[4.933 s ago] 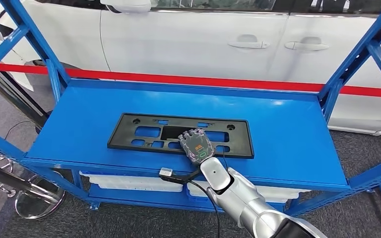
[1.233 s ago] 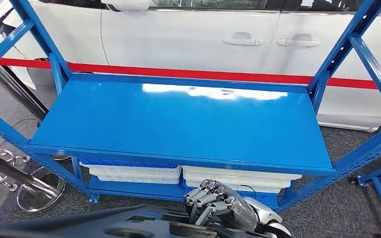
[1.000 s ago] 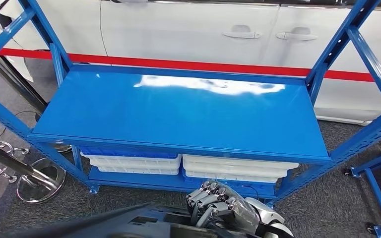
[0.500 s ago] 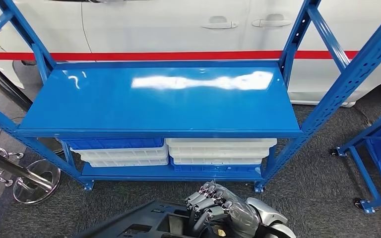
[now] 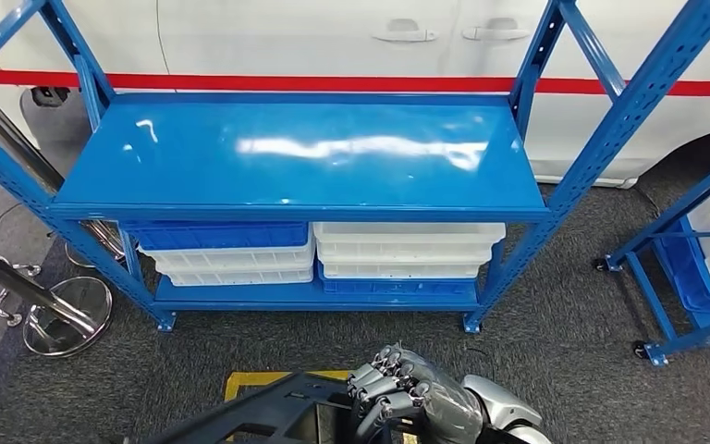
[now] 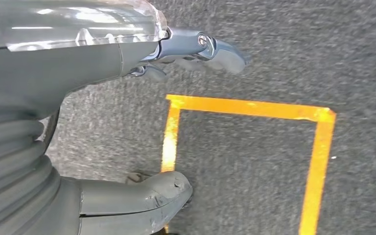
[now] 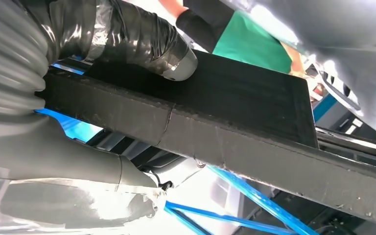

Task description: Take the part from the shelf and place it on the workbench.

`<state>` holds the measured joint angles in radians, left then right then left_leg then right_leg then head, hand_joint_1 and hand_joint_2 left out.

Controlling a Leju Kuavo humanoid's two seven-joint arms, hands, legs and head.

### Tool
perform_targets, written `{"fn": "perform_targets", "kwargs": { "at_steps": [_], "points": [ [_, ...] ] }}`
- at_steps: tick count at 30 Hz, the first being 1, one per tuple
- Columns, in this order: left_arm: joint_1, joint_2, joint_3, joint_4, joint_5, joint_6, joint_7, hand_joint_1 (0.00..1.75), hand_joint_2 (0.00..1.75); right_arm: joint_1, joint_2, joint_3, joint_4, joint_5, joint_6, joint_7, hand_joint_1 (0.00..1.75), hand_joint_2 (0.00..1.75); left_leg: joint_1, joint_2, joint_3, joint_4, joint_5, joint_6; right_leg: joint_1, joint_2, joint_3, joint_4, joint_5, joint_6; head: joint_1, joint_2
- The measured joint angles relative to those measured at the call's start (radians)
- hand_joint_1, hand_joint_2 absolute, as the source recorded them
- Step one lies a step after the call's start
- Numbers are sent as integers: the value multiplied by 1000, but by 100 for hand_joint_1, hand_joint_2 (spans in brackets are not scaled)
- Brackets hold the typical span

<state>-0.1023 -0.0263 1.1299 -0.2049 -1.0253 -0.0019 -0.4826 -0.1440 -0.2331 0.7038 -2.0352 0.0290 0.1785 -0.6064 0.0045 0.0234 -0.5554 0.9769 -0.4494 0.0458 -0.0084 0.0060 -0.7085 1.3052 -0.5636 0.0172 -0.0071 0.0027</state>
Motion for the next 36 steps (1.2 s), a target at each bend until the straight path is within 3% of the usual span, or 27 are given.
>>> {"fn": "perform_targets", "kwargs": {
  "at_steps": [1, 2, 4, 6, 8, 9, 11, 13, 14, 15, 16, 18, 20, 21, 23, 24, 25, 28, 29, 30, 31, 33, 35, 36],
  "points": [
    [0, 0, -1, 0, 0, 0, 0, 0, 175, 0, -2, 1, 0, 0, 0, 0, 164, 175, 1, 2, -19, 9, 8, -3, -2, -1, 31, -17, 30, 2, 0, 0],
    [0, -1, -3, 0, 0, 0, 0, 0, 175, 0, -3, 2, 0, 0, 0, 0, 164, 175, 1, 3, -37, 18, 14, -6, -5, -3, 78, -68, 53, 3, 0, 0],
    [-1, -1, -4, 0, 0, 0, 0, 0, 175, -2, -5, 4, -2, 0, 0, 0, 164, 175, 0, 3, -62, 37, 24, -16, -4, -4, 182, -207, 44, -1, 0, 0],
    [-2, -1, -4, 0, 0, 0, 0, 0, 175, -3, -6, 6, -6, 2, -3, 1, 164, 175, -1, 2, -72, 45, 38, -28, 2, -3, 226, -283, 16, -13, -1, 0],
    [-2, -2, -6, 0, -2, -2, 0, 0, 175, -3, -7, 8, -8, 7, -8, 3, 164, 175, 1, 0, -76, 46, 47, -41, 2, -3, 216, -291, 29, -30, -1, 0],
    [-2, -2, -7, 0, -4, -3, 0, 0, 175, -3, -7, 8, -8, 10, -12, 4, 164, 175, 3, -3, -84, 56, 31, -47, 0, -5, 207, -292, 41, -39, -1, 0],
    [-4, -3, -11, 0, -9, -5, 1, 0, 175, -3, -9, 9, -10, 17, -16, 7, 164, 175, 7, -11, -112, 129, -57, -59, -2, -8, 180, -295, 67, -54, -1, 0],
    [-8, -4, -15, 0, -13, -7, 4, 0, 175, -2, -11, 10, -11, 23, -21, 11, 164, 175, 8, -14, -142, 256, -147, -67, 0, -7, 147, -292, 92, -58, -1, 0],
    [-10, -4, -17, 0, -14, -8, 6, 0, 175, 0, -12, 10, -11, 26, -24, 14, 164, 175, 8, -14, -146, 307, -160, -69, 0, -7, 130, -289, 104, -58, -1, 0],
    [-12, -5, -19, 0, -14, -8, 8, 0, 175, 1, -13, 10, -12, 29, -26, 16, 164, 175, 8, -14, -137, 332, -148, -69, 1, -7, 112, -285, 114, -57, -1, 0],
    [-13, -5, -20, 0, -15, -8, 9, 0, 175, 3, -14, 10, -13, 32, -28, 18, 164, 175, 8, -14, -112, 322, -120, -68, 1, -7, 95, -281, 124, -55, -1, 0],
    [-16, -6, -21, 0, -16, -8, 11, 0, 175, 4, -18, 10, -16, 36, -30, 21, 164, 175, 7, -17, -10, 206, -78, -62, 2, -6, 66, -271, 142, -48, -1, 0],
    [-20, -6, -22, 0, -18, -8, 10, 0, 175, 4, -21, 11, -22, 38, -30, 24, 164, 175, 4, -22, 90, 62, -93, -51, 4, -6, 51, -265, 159, -38, -1, 0],
    [-21, -7, -24, 0, -18, -9, 8, 0, 175, 3, -22, 11, -24, 38, -30, 26, 164, 175, 1, -24, 113, 21, -104, -46, 4, -6, 49, -266, 168, -32, -1, 0],
    [-21, -8, -26, 0, -17, -9, 6, 0, 175, 3, -23, 11, -26, 38, -29, 29, 164, 175, 0, -22, 106, 3, -93, -33, 3, -6, 45, -273, 186, -20, -1, 0],
    [-20, -9, -27, 0, -16, -10, 6, 0, 175, 3, -24, 12, -27, 37, -29, 30, 164, 175, 2, -19, 98, 0, -82, -25, 3, -6, 40, -267, 175, -14, -1, 0],
    [-20, -9, -27, 0, -15, -10, 5, 0, 175, 3, -26, 12, -27, 36, -30, 31, 164, 175, 4, -16, 87, -2, -69, -16, 2, -5, 31, -248, 144, -9, -1, 0],
    [-20, -9, -28, 0, -14, -11, 4, 0, 175, 7, -28, 13, -27, 29, -34, 29, 164, 175, 3, -9, 44, 2, -33, -1, -1, -5, -8, -84, -4, 1, -1, 0],
    [-19, -9, -28, 0, -14, -11, 3, 0, 175, 11, -29, 13, -27, 30, -39, 27, 164, 175, 2, -8, 26, 6, -22, -1, -2, -5, -14, -28, -25, 3, -1, 0],
    [-19, -9, -28, 0, -14, -11, 3, 0, 175, 15, -29, 13, -28, 34, -45, 24, 164, 175, 0, -7, 8, 11, -12, -1, -2, -5, -8, 3, -21, 4, -1, 0],
    [-18, -9, -28, 0, -14, -11, 3, 0, 175, 20, -29, 13, -28, 42, -52, 22, 164, 175, -1, -7, -9, 16, -4, -2, -2, -5, 13, -1, 3, 2, -1, 0],
    [-15, -10, -29, 0, -13, -12, 3, 0, 175, 29, -32, 12, -30, 59, -66, 21, 164, 175, -3, -7, -38, 26, 10, -6, 2, -5, 102, -101, 51, -9, -1, 0],
    [-9, -12, -28, 0, -11, -12, 3, 0, 175, 41, -38, 10, -33, 71, -86, 27, 164, 175, -5, -7, -52, 33, 23, -13, 10, -6, 197, -242, 45, -23, -1, 0],
    [-5, -13, -28, 0, -10, -11, 3, 0, 175, 50, -41, 9, -34, 78, -102, 29, 164, 175, -3, -6, -56, 33, 30, -19, 14, -7, 224, -286, 34, -28, -1, 0]
  ]
}}
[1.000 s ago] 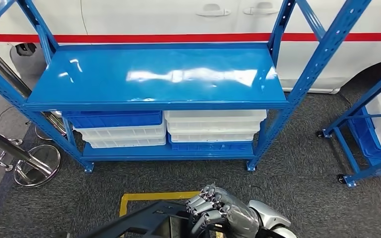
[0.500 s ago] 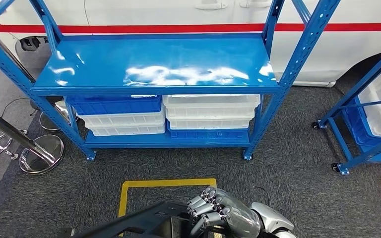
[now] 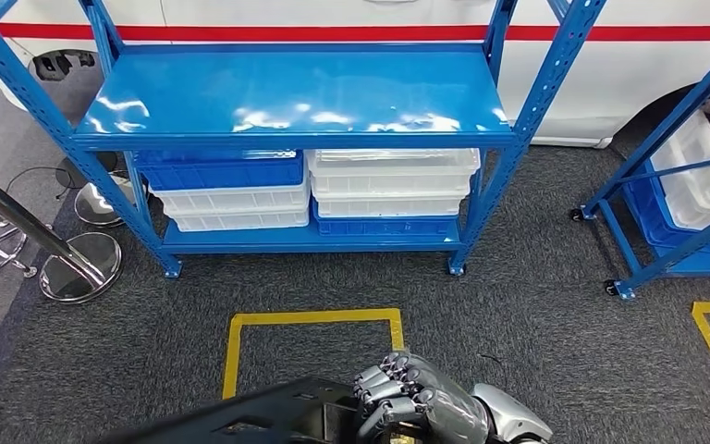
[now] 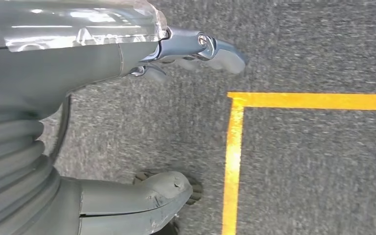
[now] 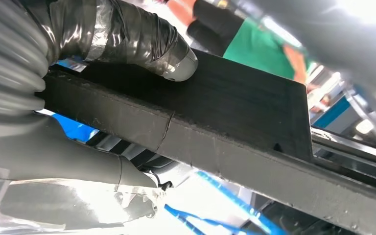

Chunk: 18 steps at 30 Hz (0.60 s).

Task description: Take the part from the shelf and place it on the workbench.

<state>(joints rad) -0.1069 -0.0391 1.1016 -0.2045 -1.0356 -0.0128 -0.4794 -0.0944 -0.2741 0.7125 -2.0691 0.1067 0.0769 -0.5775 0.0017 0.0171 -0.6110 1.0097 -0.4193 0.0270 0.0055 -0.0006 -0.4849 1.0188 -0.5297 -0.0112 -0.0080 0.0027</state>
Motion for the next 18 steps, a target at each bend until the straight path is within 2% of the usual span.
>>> {"fn": "perform_targets", "kwargs": {
  "at_steps": [1, 3, 4, 5, 7, 8, 9, 10, 11, 12, 13, 14, 16, 18],
  "points": [
    [5, 0, 0, 0, 0, 2, 0, 0, 175, 10, -2, -2, -1, 6, -15, 1, 164, 175, 2, 0, -1, -2, 8, -6, 3, 0, 9, -21, -3, -3, 0, 0],
    [17, 2, 0, 0, 0, 7, 2, 0, 175, 28, -4, -3, -2, 5, -32, 6, 164, 175, 2, -2, -8, -6, 10, -18, -2, -2, 4, -40, 18, -13, 0, 0],
    [22, 2, 0, 0, 0, 9, 2, 0, 175, 34, -5, -3, -1, -4, -31, 12, 164, 175, 2, -5, -17, 9, -12, -23, -7, -4, -2, -48, 31, -19, 0, 0],
    [27, 3, 0, 1, 0, 10, 3, 0, 175, 38, -5, -1, 0, -17, -26, 22, 164, 175, 2, -7, -30, 42, -50, -28, -11, -5, -12, -55, 45, -24, 0, 0],
    [30, 5, 0, 1, 0, 10, 5, 0, 175, 43, -5, 2, 4, -41, -8, 42, 164, 175, 8, -10, -62, 158, -142, -38, -12, -7, -38, -51, 63, -27, 0, 0],
    [31, 7, 0, 1, 0, 10, 6, 0, 175, 45, -5, 3, 8, -49, 0, 49, 164, 175, 10, -10, -74, 217, -167, -43, -12, -8, -52, -46, 71, -25, 0, 0],
    [31, 8, 0, 1, 0, 10, 6, 0, 175, 47, -6, 4, 11, -55, 4, 54, 164, 175, 13, -10, -75, 255, -169, -48, -13, -9, -68, -39, 77, -23, 0, 0],
    [32, 8, 0, 1, 0, 10, 7, 0, 175, 49, -6, 5, 15, -57, 5, 57, 164, 175, 16, -10, -60, 260, -150, -52, -15, -10, -84, -30, 82, -20, 0, 0],
    [32, 8, 0, 1, 0, 10, 7, 0, 175, 49, -6, 6, 18, -59, 6, 60, 164, 175, 19, -10, -27, 228, -119, -56, -18, -10, -99, -20, 85, -17, 0, 0],
    [32, 9, 0, 1, 0, 10, 7, 0, 175, 49, -6, 6, 20, -60, 9, 62, 164, 175, 24, -11, 17, 168, -96, -62, -21, -9, -112, -9, 87, -12, 0, 0],
    [31, 9, 0, 1, 0, 9, 8, 0, 175, 49, -7, 6, 21, -60, 14, 62, 164, 175, 24, -13, 62, 102, -88, -66, -21, -9, -124, 1, 88, -7, 0, 0],
    [31, 9, 0, 1, 0, 7, 9, 0, 175, 49, -8, 6, 22, -60, 23, 59, 164, 175, 24, -16, 97, 46, -92, -65, -21, -8, -133, 10, 90, -1, 0, 0],
    [30, 8, 0, 1, 0, 2, 15, 0, 175, 48, -12, 7, 24, -63, 51, 49, 164, 175, 19, -22, 123, -1, -112, -55, -17, -7, -143, 18, 99, 12, 0, 0],
    [31, 8, 0, 1, -2, -2, 21, 0, 175, 47, -14, 8, 30, -72, 81, 42, 164, 175, 19, -21, 115, -6, -107, -37, -19, -5, -149, 22, 102, 25, 1, 0]
  ]
}}
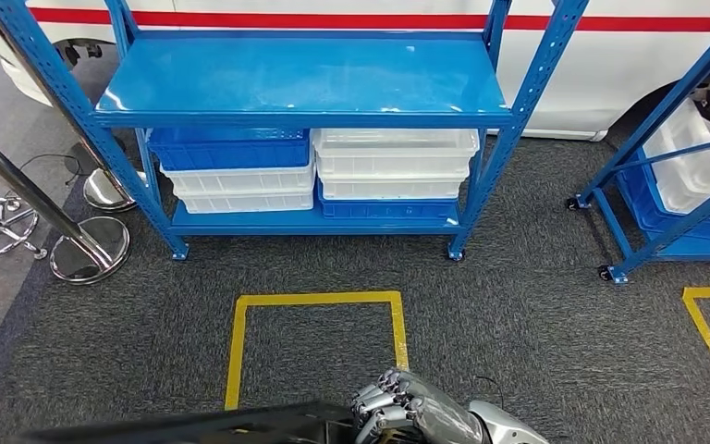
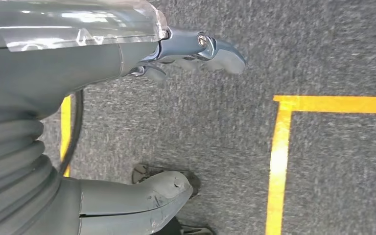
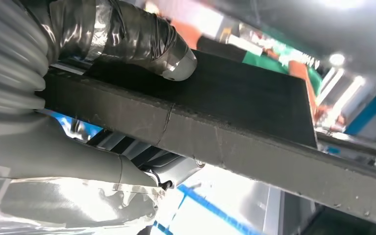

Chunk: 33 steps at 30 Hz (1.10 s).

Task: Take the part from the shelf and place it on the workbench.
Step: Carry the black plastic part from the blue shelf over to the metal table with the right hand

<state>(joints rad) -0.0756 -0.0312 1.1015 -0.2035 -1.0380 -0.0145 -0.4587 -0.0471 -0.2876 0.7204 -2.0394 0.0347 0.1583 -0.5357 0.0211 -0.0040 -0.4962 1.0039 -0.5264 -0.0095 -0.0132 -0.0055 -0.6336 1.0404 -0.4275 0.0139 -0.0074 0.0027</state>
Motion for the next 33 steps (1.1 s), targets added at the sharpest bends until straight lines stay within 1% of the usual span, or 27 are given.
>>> {"fn": "perform_targets", "kwargs": {
  "at_steps": [1, 2, 4, 5, 6, 7, 8, 9, 10, 11, 12, 13, 15, 17, 19, 20, 21, 22, 23, 25, 26, 27, 28, 30, 31, 32, 33],
  "points": [
    [0, 0, 0, 0, -1, -1, 2, 0, 175, 0, 0, 1, 3, -4, 12, -1, 164, 175, 0, 1, -5, -1, 6, 10, -1, 0, -7, 13, -14, 5, 0, 0],
    [0, 0, 0, 0, -2, -2, 3, 0, 175, -1, -1, 2, 6, -7, 23, -1, 164, 175, 0, 2, -11, -2, 12, 21, -3, 1, -21, 46, -41, 8, 0, 0],
    [0, 0, 0, 0, -2, -2, 5, 0, 175, -2, -4, 3, 13, -8, 40, 2, 164, 175, -4, 1, -25, -2, 23, 36, -2, 1, -67, 169, -121, 11, 0, 0],
    [1, 0, 0, 0, -2, -2, 6, 0, 175, -3, -6, 4, 17, -6, 48, 4, 164, 175, -7, -1, -33, -1, 28, 40, -1, 1, -89, 233, -151, 11, 0, 0],
    [1, 0, 0, 0, -2, -3, 7, 0, 175, -4, -9, 5, 22, -3, 55, 6, 164, 175, -11, -5, -39, 0, 33, 43, 0, 2, -97, 272, -164, 9, 0, 0],
    [2, 0, 0, 0, -2, -4, 7, 0, 175, -5, -12, 6, 26, 1, 60, 8, 164, 175, -15, -10, -44, 1, 36, 44, 2, 3, -88, 274, -158, 4, 0, 0],
    [1, 0, 0, 0, -2, -4, 7, 0, 175, -6, -14, 7, 30, 4, 62, 9, 164, 175, -20, -17, -46, 2, 40, 45, 5, 6, -57, 236, -135, -4, 0, 0],
    [1, -1, 0, 0, -2, -5, 7, 0, 175, -9, -16, 8, 34, 6, 64, 10, 164, 175, -23, -26, -47, 2, 42, 46, 10, 18, -13, 167, -104, -18, 0, 0],
    [0, -5, 0, 1, -2, -5, 7, 0, 175, -12, -17, 9, 37, 7, 65, 10, 164, 175, -26, -33, -49, 2, 45, 45, 13, 38, 29, 98, -81, -35, -1, 0],
    [-1, -7, 0, 1, -2, -6, 8, 0, 175, -14, -19, 9, 39, 8, 65, 10, 164, 175, -26, -41, -52, 3, 48, 43, 16, 55, 61, 41, -64, -47, -1, 0],
    [-3, -9, 0, 2, -2, -6, 8, 0, 175, -17, -20, 9, 41, 9, 66, 11, 164, 175, -23, -49, -56, 4, 51, 38, 20, 67, 77, 7, -57, -56, -2, 0],
    [-4, -11, 0, 3, -2, -6, 8, 0, 175, -19, -20, 10, 41, 9, 66, 11, 164, 175, -20, -57, -61, 4, 55, 33, 21, 69, 81, -4, -59, -58, -2, 0],
    [-2, -9, 0, 3, -2, -6, 9, 0, 175, -24, -20, 11, 42, 9, 66, 11, 164, 175, -18, -67, -67, 4, 58, 22, 20, 48, 85, -22, -53, -54, -2, 0],
    [0, -9, 0, 3, -2, -6, 9, 0, 175, -27, -20, 11, 43, 9, 66, 11, 164, 175, -21, -46, -86, 41, 29, 13, 11, 25, 93, -45, -44, -53, -2, 0],
    [-2, -8, 0, 3, -2, -6, 8, 0, 175, -29, -21, 12, 45, 10, 68, 12, 164, 175, -17, -17, -135, 149, -35, 2, 7, 1, 92, -52, -39, -54, -2, 0],
    [-2, -7, 0, 3, -2, -7, 8, 0, 175, -29, -21, 13, 47, 11, 70, 13, 164, 175, -12, -11, -164, 214, -62, -6, 7, -11, 89, -49, -39, -55, -2, 0],
    [-2, -6, 0, 3, -2, -8, 8, 0, 175, -29, -21, 14, 49, 13, 73, 15, 164, 175, -8, -8, -183, 259, -74, -12, 6, -23, 86, -46, -40, -54, -2, 0],
    [-1, -6, 0, 3, -2, -9, 9, 0, 175, -30, -21, 17, 51, 16, 76, 17, 164, 175, -3, -4, -186, 271, -69, -19, 5, -35, 83, -42, -40, -53, -2, 0],
    [0, -6, 0, 3, -2, -10, 9, 0, 175, -31, -21, 19, 53, 18, 78, 18, 164, 175, 1, 2, -170, 243, -46, -24, 4, -46, 80, -37, -42, -51, -2, 0],
    [0, -6, 0, 3, -2, -13, 8, 0, 175, -37, -22, 22, 57, 22, 81, 19, 164, 175, 5, 31, -99, 110, 13, -30, 2, -64, 74, -23, -48, -41, -2, 0],
    [-2, -6, 0, 3, -1, -15, 8, 0, 175, -41, -22, 23, 58, 25, 83, 20, 164, 175, 3, 44, -71, 54, 32, -27, 2, -72, 72, -15, -51, -35, -2, 0],
    [-3, -6, 1, 3, 0, -17, 8, 0, 175, -46, -23, 25, 58, 28, 86, 21, 164, 175, 1, 53, -56, 22, 40, -20, 4, -79, 71, -10, -53, -29, -2, 0],
    [-3, -6, 2, 3, 1, -20, 9, 0, 175, -53, -24, 28, 60, 31, 90, 22, 164, 175, -2, 53, -55, 14, 38, -11, 7, -84, 70, -7, -53, -23, -2, 0],
    [0, -6, 5, 3, 3, -23, 10, 0, 175, -70, -25, 36, 65, 37, 100, 24, 164, 175, -2, 36, -61, 13, 48, 6, 6, -90, 69, -7, -51, -12, -2, 0],
    [0, -6, 6, 3, 4, -24, 11, 0, 175, -79, -26, 41, 68, 40, 105, 26, 164, 175, 0, 29, -63, 10, 54, 14, 4, -78, 66, 0, -60, -6, -2, 0],
    [-2, -6, 8, 3, 5, -25, 13, 0, 175, -89, -27, 45, 71, 43, 109, 28, 164, 175, 1, 22, -66, 6, 60, 23, 1, -58, 57, 23, -81, -1, -2, 0],
    [-4, -6, 9, 3, 6, -27, 14, 0, 175, -97, -28, 49, 75, 44, 112, 29, 164, 175, 2, 15, -70, 4, 67, 31, -1, -34, 39, 66, -115, 2, -2, 0]
  ]
}}
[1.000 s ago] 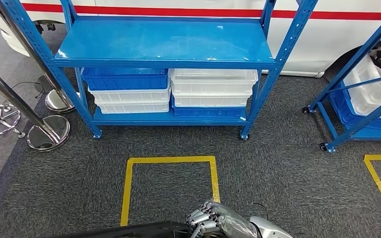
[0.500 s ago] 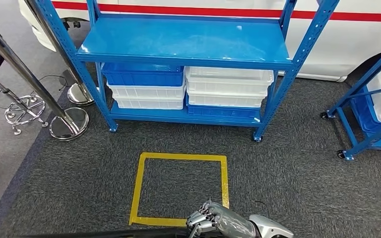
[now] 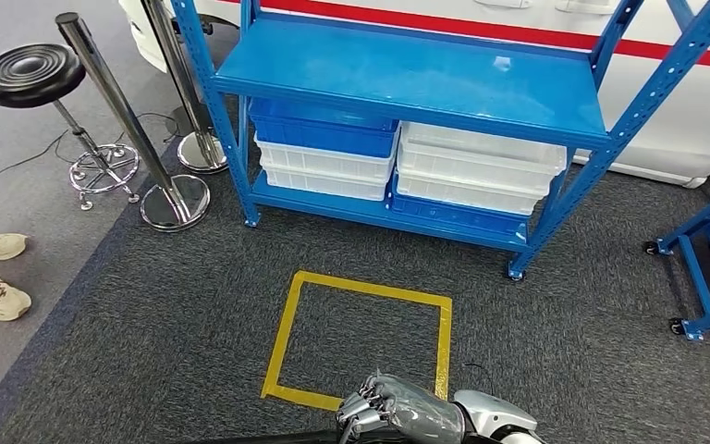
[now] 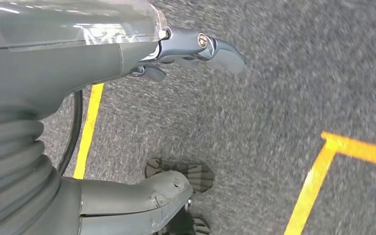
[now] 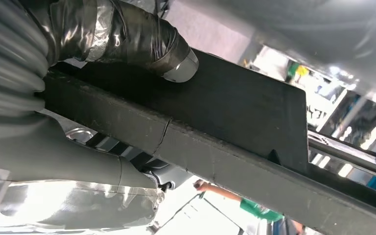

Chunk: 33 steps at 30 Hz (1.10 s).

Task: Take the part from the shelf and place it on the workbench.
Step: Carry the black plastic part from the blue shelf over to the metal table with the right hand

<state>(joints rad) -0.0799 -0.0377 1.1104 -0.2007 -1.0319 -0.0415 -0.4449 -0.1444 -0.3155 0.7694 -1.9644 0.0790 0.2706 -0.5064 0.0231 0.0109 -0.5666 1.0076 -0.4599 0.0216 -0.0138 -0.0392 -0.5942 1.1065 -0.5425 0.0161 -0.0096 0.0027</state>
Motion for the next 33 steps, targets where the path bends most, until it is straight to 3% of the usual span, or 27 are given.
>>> {"fn": "perform_targets", "kwargs": {
  "at_steps": [2, 3, 4, 5, 6, 8, 10, 12, 13, 15, 17, 19, 20, 21, 23, 24, 26, 28, 30, 32, 33],
  "points": [
    [-6, 0, 1, 0, 2, -4, 1, 0, 175, -12, -2, 9, 7, 2, 5, 4, 164, 175, -2, -18, -13, 0, 9, 7, -1, 30, -51, 127, -74, 1, 0, 0],
    [-7, 0, 1, 0, 3, -5, 1, 0, 175, -16, -2, 13, 11, 2, 6, 8, 164, 175, -3, -28, -19, 1, 13, 7, -1, 34, -71, 179, -94, 0, 0, 0],
    [-7, 0, 2, 0, 4, -6, 1, 0, 175, -21, -2, 18, 15, 2, 6, 12, 164, 175, -4, -40, -24, 3, 17, 6, -1, 35, -76, 200, -94, -1, 0, 0],
    [-7, 0, 2, 0, 5, -6, 1, 0, 175, -25, -3, 23, 18, 2, 5, 16, 164, 175, -4, -53, -28, 5, 19, 4, -1, 37, -62, 182, -75, -4, 0, 0],
    [-6, 0, 2, 0, 6, -6, 0, 0, 175, -29, -4, 27, 21, 2, 3, 19, 164, 175, -4, -67, -30, 8, 21, 2, -2, 43, -30, 129, -42, -7, 0, 0],
    [-7, -1, 3, 0, 7, -6, -3, 0, 175, -37, -6, 33, 26, 0, 0, 26, 164, 175, -5, -91, -37, 15, 25, -4, -5, 86, 38, -3, 8, -13, 0, 0],
    [-9, -2, 5, 0, 12, -6, -9, 0, 175, -44, -7, 41, 30, -3, -3, 30, 164, 175, -5, -114, -48, 18, 33, -17, -5, 118, 63, -64, 19, -15, 0, 0],
    [-7, -3, 9, 0, 20, -4, -12, 0, 175, -53, -7, 49, 33, -6, -5, 31, 164, 175, -2, -136, -58, 15, 42, -33, -4, 103, 60, -67, 24, -20, 0, 0],
    [-4, -4, 13, 0, 24, 0, -11, 0, 175, -59, -7, 53, 35, -8, -5, 32, 164, 175, -3, -130, -63, 18, 40, -38, -5, 91, 59, -70, 29, -27, 0, 0],
    [-5, -5, 18, 0, 27, 18, -4, 0, 175, -69, -5, 62, 38, -16, -5, 34, 164, 175, -5, -84, -91, 75, 0, -46, -8, 63, 57, -78, 38, -40, 0, 0],
    [-11, -7, 21, 0, 21, 31, 4, 0, 175, -74, -3, 71, 41, -24, -6, 37, 164, 175, -6, -33, -145, 202, -72, -52, -1, 33, 50, -78, 42, -46, 0, 0],
    [-12, -7, 21, 0, 12, 32, 8, 0, 175, -78, -3, 80, 46, -31, -5, 39, 164, 175, -5, -19, -176, 295, -107, -55, 5, 2, 46, -76, 43, -47, 0, 0],
    [-11, -8, 21, 0, 9, 31, 10, 0, 175, -79, -3, 83, 48, -33, -4, 40, 164, 175, -5, -16, -164, 289, -98, -54, 7, -12, 45, -76, 43, -48, 0, 0],
    [-9, -8, 21, 0, 8, 31, 11, 0, 175, -81, -3, 86, 49, -34, -4, 40, 164, 175, -6, -11, -131, 239, -73, -51, 9, -26, 45, -75, 42, -48, 0, 0],
    [-9, -8, 21, 0, 7, 31, 11, 0, 175, -86, -3, 89, 49, -35, -4, 41, 164, 175, -13, 25, -42, 93, -24, -35, 15, -49, 46, -75, 41, -47, 0, 0],
    [-10, -7, 21, 0, 7, 31, 11, 0, 175, -89, -3, 90, 50, -35, -4, 41, 164, 175, -19, 42, -13, 40, -11, -27, 17, -58, 47, -75, 41, -44, 0, 0],
    [-10, -6, 21, 0, 6, 31, 10, 0, 175, -92, -3, 93, 51, -36, -2, 41, 164, 175, -28, 52, 0, 7, -7, -14, 18, -76, 47, -76, 41, -37, 0, 0],
    [-5, -5, 21, 0, 2, 38, 10, 0, 175, -97, -3, 97, 52, -39, 4, 41, 164, 175, -27, 32, 0, -5, 3, -6, 16, -83, 52, -77, 39, -28, 0, 0],
    [-4, -4, 21, 0, -5, 50, 10, 0, 175, -100, -3, 101, 55, -41, 12, 41, 164, 175, -18, 13, 6, -23, 17, 5, 13, -40, 39, -38, 6, -18, 0, 0],
    [-5, -4, 21, 0, -11, 53, 11, 0, 175, -100, -4, 106, 61, -41, 19, 41, 164, 175, -14, -7, 5, -29, 25, 10, 8, 18, -12, 76, -59, -12, 0, 0],
    [-5, -4, 21, 0, -14, 52, 11, 0, 175, -100, -4, 109, 65, -42, 22, 41, 164, 175, -14, -18, 1, -28, 27, 11, 5, 31, -42, 140, -85, -9, 0, 0]
  ]
}}
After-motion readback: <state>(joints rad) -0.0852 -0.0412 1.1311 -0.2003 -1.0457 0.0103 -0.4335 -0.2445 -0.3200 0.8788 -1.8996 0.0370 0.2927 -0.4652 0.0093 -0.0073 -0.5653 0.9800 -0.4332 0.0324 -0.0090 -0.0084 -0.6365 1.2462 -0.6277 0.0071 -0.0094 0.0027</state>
